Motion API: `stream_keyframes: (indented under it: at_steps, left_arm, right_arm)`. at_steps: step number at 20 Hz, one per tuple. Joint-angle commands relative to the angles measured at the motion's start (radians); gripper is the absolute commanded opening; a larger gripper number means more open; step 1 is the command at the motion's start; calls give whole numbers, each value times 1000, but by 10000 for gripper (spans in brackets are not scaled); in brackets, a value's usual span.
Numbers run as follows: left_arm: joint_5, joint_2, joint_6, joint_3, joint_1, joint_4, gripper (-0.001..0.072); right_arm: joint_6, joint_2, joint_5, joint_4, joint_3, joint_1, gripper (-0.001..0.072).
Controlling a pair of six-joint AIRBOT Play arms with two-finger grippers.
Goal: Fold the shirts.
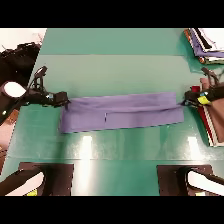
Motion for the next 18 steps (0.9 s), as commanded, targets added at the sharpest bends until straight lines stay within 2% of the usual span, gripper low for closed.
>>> stream_keyframes:
  at_steps: [1, 4, 5, 6, 7, 10, 11, 12, 13, 14, 15, 18]
  left_arm:
    - [115, -134, 13, 81, 1, -4, 31]
    - [131, -140, 13, 88, 1, -3, 38]
    - [123, -139, 13, 88, 1, -4, 258]
    - [111, -139, 12, 88, 1, -5, 558]
    - [89, -139, 13, 90, 1, -3, 656]
    - [-21, -138, 13, 105, 1, -3, 653]
    - [-50, -138, 13, 105, 0, -7, 518]
    - [-74, -138, 13, 105, 0, -11, 277]
    - [-92, -138, 14, 105, 0, -22, 104]
    - [-100, -138, 14, 105, 0, -36, 39]
    - [-106, -138, 15, 105, 0, -55, 42]
    - [-88, -138, 101, 105, -27, -137, 41]
  right_arm:
    - [-1, -172, -19, 2, 140, 48, 16]
    - [-2, -244, -16, 15, 228, 49, 24]
    - [-5, -259, -16, 53, 249, 40, 178]
    - [-18, -266, -12, 111, 261, 23, 345]
    - [-56, -265, 0, 171, 263, 3, 348]
    - [-129, -261, 98, 232, 248, -70, 348]
    - [-138, -260, 120, 234, 229, -102, 360]
    - [-138, -260, 132, 235, 201, -137, 514]
    - [-138, -261, 139, 236, 168, -168, 630]
    - [-147, -260, 137, 237, 127, -200, 631]
    - [-159, -261, 124, 237, 86, -224, 629]
    - [-200, -264, 46, 243, -30, -256, 614]
